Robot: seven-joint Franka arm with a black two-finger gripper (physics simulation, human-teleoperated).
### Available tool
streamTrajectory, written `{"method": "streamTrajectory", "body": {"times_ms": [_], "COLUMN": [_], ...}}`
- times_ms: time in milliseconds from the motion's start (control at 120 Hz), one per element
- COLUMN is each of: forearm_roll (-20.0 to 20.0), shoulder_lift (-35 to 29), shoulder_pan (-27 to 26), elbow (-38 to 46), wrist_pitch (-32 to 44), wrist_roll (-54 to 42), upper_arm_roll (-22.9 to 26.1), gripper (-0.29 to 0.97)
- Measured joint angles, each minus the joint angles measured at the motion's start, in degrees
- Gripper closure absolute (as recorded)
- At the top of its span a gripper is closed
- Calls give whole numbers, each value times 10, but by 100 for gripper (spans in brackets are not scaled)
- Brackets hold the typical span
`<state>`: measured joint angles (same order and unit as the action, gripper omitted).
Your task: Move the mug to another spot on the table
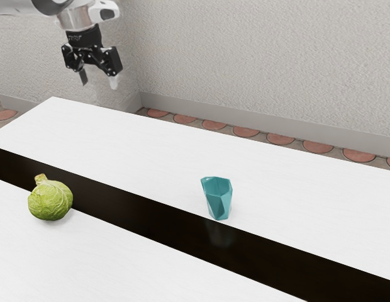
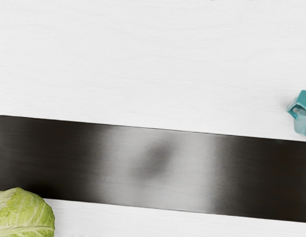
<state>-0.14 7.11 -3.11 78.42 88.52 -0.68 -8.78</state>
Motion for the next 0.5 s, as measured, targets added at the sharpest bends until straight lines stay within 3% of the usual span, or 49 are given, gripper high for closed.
{"method": "streamTrajectory", "body": {"times_ms": [258, 500], "forearm_roll": [1, -23], "shoulder_lift": [3, 12], "shoulder_pan": [-8, -58], "elbow": [-7, 64], "wrist_pitch": [0, 61], "wrist_roll": [14, 249], "upper_arm_roll": [-9, -7], "gripper": [2, 2]}}
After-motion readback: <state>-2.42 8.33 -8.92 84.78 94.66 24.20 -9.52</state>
